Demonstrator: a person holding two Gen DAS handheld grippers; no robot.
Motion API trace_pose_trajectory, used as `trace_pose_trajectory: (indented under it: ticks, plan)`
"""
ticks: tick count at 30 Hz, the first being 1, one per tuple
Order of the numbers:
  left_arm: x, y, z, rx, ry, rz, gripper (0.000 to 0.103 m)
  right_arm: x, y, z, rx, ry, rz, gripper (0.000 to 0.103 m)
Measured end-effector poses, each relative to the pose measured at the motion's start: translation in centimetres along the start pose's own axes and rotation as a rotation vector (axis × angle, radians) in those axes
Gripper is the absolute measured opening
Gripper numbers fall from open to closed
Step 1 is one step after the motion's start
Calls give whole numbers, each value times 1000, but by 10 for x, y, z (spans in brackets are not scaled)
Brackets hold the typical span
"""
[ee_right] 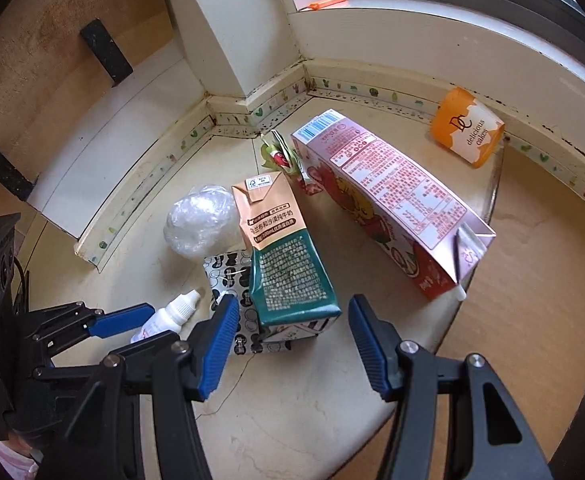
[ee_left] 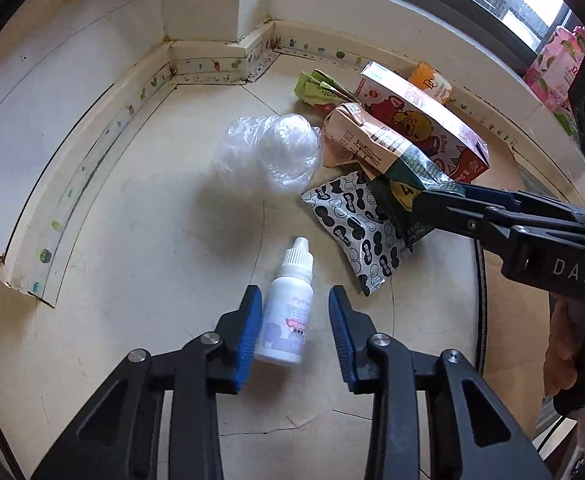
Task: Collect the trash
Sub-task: 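Grasp the white dropper bottle with the left tool while the right tool grasps the brown-green carton, then carry the dropper bottle and carton down over the floor bin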
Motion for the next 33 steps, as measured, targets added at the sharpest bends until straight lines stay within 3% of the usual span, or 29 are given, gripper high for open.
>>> trace_pose_trajectory:
  ticks: [9, 12, 17, 22, 33]
  plan:
    - [-4, -3, -11, -27, -16, 25, 24, -2, 13, -1, 4, 2, -15, 56]
    - [-5, -3, -13, -30, -22, 29, 23, -1, 18, -2, -5, -5, -33, 37]
    - [-4, -5, -8, -53, -6, 43, 23, 4, 12, -8, 38, -26, -1, 35]
    - [-1, -20, -1, -57, 8, 64, 23, 11, -7, -10, 84, -52, 40, 35]
    - [14, -72, 36, -57, 79, 86, 23, 32, -83, -11, 84, -55, 131, 34]
Point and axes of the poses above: each gripper's, at about its wrist camera, not at the fingertips, and y roughly the way its jaws point, z to its right, x to its underside, the point moved 2 cm from there along y, roughly the way its jaws point, and after that the axes turned 12 degrees about x, right-handed, at the moved point
